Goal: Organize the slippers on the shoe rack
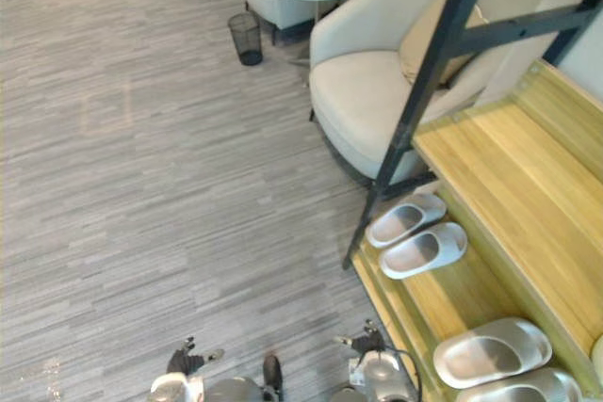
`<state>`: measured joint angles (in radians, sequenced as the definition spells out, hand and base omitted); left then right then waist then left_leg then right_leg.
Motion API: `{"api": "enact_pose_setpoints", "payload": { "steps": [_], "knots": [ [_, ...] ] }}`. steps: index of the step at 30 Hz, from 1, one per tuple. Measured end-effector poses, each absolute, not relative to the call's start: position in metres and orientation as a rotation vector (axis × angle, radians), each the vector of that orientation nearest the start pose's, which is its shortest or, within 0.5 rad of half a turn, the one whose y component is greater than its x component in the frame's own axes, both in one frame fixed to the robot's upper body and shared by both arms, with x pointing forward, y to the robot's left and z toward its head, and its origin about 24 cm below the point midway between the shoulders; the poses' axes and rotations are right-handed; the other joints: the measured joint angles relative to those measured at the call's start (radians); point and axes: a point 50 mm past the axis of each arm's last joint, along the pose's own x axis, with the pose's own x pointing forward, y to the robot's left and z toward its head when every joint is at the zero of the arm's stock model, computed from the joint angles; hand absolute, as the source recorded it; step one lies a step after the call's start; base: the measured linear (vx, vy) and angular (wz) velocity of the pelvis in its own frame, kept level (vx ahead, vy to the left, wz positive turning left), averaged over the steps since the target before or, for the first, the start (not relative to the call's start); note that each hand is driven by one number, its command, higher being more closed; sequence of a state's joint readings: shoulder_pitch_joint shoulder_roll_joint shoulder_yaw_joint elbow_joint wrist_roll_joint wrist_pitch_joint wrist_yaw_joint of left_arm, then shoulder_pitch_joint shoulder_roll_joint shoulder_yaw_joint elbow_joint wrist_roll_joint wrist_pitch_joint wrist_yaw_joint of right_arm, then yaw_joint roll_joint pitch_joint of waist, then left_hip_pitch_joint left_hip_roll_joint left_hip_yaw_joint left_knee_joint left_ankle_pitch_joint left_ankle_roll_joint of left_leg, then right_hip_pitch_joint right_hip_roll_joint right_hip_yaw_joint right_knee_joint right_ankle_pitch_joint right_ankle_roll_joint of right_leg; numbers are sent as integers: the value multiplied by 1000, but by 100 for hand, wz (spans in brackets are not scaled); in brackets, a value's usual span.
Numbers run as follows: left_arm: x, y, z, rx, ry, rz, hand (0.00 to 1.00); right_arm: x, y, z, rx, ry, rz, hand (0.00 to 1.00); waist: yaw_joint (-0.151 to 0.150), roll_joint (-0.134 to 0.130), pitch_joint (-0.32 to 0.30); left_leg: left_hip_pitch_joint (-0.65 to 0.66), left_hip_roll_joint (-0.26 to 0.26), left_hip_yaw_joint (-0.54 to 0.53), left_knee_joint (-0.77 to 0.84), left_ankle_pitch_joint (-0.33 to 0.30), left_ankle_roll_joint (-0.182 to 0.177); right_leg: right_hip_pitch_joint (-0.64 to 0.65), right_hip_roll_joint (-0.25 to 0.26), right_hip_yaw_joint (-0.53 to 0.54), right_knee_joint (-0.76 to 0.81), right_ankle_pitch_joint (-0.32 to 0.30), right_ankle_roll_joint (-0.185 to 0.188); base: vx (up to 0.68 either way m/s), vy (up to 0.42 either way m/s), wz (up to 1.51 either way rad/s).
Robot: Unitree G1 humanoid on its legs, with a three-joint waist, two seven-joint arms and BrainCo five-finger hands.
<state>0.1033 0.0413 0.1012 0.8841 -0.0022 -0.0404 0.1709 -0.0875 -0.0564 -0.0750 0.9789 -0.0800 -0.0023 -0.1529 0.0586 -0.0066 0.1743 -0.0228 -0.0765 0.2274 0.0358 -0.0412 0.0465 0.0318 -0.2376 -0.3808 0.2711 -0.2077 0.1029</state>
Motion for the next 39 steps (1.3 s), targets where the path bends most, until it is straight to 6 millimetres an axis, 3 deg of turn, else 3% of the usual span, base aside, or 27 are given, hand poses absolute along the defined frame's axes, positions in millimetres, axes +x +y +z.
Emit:
{"api": "enact_pose_setpoints", "payload": {
  "steps": [2, 3, 4, 5, 9, 11, 12, 13, 14, 16, 17, 18, 20, 22, 24, 25, 26, 28, 31, 32, 33, 35, 37, 39],
  "knots": [
    [121, 193, -145, 67, 942, 302, 0, 175, -183, -133, -161, 884, -176, 0, -4, -1, 9, 31, -16, -53, -17, -20, 19, -39, -43, 15, 178, -12, -7, 10, 83, 51],
    [121, 192, -145, 64, 939, 301, 0, 170, -184, -135, -159, 897, -177, 0, -7, -4, 16, 58, -25, -103, -17, -23, 31, -105, -59, 73, 342, -22, -24, 22, 53, 65],
    [121, 192, -145, 63, 939, 303, 0, 167, -183, -136, -155, 904, -177, 0, -11, 1, 20, 61, -26, -117, -15, -25, 33, -123, -49, 106, 369, -33, -22, 72, 24, 104],
    [120, 195, -144, 61, 939, 319, 0, 159, -176, -140, -136, 921, -165, 0, -13, -15, 11, 63, -25, -170, -13, -28, 37, -186, 2, 212, 412, -65, -17, 111, -28, 102],
    [115, 200, -145, -1, 946, 386, 0, 154, -171, -141, -118, 930, -159, 0, -24, -27, 8, 58, -44, -335, 0, -35, 41, -306, 133, 422, 308, -63, -6, 146, -75, 129],
    [112, 205, -145, -9, 945, 412, 0, 146, -173, -145, -118, 953, -165, 0, -25, -51, 0, 54, -85, -417, 61, -78, 30, -282, 125, 447, 187, -35, -43, 202, -152, 165],
    [111, 205, -144, -22, 933, 431, 0, 141, -172, -146, -114, 965, -167, 0, -23, -59, -4, 37, -94, -438, 132, -122, 22, -265, 116, 438, 188, -11, -44, 245, -203, 150],
    [112, 202, -143, -32, 929, 430, 0, 140, -175, -146, -122, 967, -172, 0, -23, -38, -15, 14, -81, -448, 191, -153, 11, -248, 118, 398, 182, -21, -50, 346, -201, 111],
    [108, 198, -144, -52, 929, 439, 0, 140, -176, -146, -125, 963, -173, 0, -14, -16, -33, -39, -58, -441, 309, -203, -26, -235, 130, 355, 169, -38, -61, 314, -128, 77],
    [113, 191, -142, -102, 910, 457, 0, 154, -173, -140, -124, 915, -162, 0, -7, 30, -16, -172, -13, -329, 584, -228, -70, -189, 160, 310, 134, -45, -78, 327, -97, 58],
    [116, 189, -140, -121, 891, 467, 0, 157, -169, -138, -117, 901, -152, 0, -1, 33, -7, -241, 32, -254, 730, -225, -95, -151, 175, 287, 114, -48, -91, 378, -110, 38],
    [119, 192, -137, -127, 875, 474, 0, 158, -159, -138, -107, 896, -133, 0, 8, 27, -1, -277, 108, -158, 838, -246, -85, -97, 186, 266, 95, -57, -106, 307, -72, 33],
    [124, 198, -133, -113, 842, 474, 0, 160, -151, -135, -96, 876, -123, 0, 10, 9, 12, -298, 192, -82, 882, -272, -81, -18, 177, 226, 66, -66, -111, 290, -38, 42],
    [135, 200, -127, -106, 800, 466, 0, 164, -153, -132, -78, 856, -154, 0, 10, -11, 19, -361, 248, -26, 838, -283, -81, 54, 140, 164, 12, -98, -79, 302, 63, 60],
    [143, 197, -124, -107, 782, 447, 0, 163, -158, -132, -75, 858, -178, 0, 10, -13, 20, -394, 252, 1, 668, -254, -72, 101, 111, 105, -32, -110, -53, 329, 194, 84],
    [144, 194, -125, -105, 786, 436, 0, 162, -161, -132, -83, 864, -185, 0, 12, -2, 13, -388, 241, 0, 475, -142, -64, 121, 105, 79, -43, -119, -24, 465, 297, 95],
    [149, 196, -123, -95, 776, 428, 0, 163, -162, -133, -81, 873, -189, 0, 22, -28, 23, -369, 200, 17, 460, -79, -50, 137, 78, 81, -54, -130, 2, 403, 249, 70],
    [152, 205, -121, -63, 766, 431, 0, 169, -156, -133, -66, 875, -181, 0, 48, -56, 32, -359, 155, 16, 439, -98, -32, 143, 48, 89, -67, -75, 0, 370, 220, 36],
    [140, 208, -127, -42, 810, 433, 0, 175, -152, -130, -36, 851, -193, 0, 60, -61, 32, -296, 121, 16, 457, -160, 0, 129, 6, 144, 103, -7, 50, 405, 244, 24],
    [139, 207, -127, -37, 816, 423, 0, 173, -151, -131, -30, 856, -194, 0, 60, -56, 35, -230, 113, 9, 453, -203, 5, 74, -13, 194, 310, 62, 50, 451, 245, 10],
    [135, 207, -129, -30, 831, 419, 0, 169, -150, -132, -24, 866, -191, 0, 59, -51, 39, -167, 112, 3, 450, -240, 3, -4, -19, 244, 535, 75, 16, 367, 193, 5],
    [135, 206, -129, -17, 837, 409, 0, 156, -148, -137, -17, 898, -192, 0, 49, -50, 40, -69, 101, -23, 412, -278, 12, -126, 17, 278, 752, 34, 5, 318, 107, 21],
    [138, 202, -129, -7, 833, 385, 0, 147, -150, -140, -19, 910, -199, 0, 34, -57, 37, 3, 100, -50, 355, -287, 16, -231, 66, 251, 754, -15, -9, 334, 20, 48],
    [140, 198, -130, -11, 836, 370, 0, 153, -153, -136, -14, 879, -216, 0, 8, -61, 38, 69, 102, -91, 301, -300, 7, -332, 101, 158, 512, -29, -30, 356, -49, 57]
  ]
}}
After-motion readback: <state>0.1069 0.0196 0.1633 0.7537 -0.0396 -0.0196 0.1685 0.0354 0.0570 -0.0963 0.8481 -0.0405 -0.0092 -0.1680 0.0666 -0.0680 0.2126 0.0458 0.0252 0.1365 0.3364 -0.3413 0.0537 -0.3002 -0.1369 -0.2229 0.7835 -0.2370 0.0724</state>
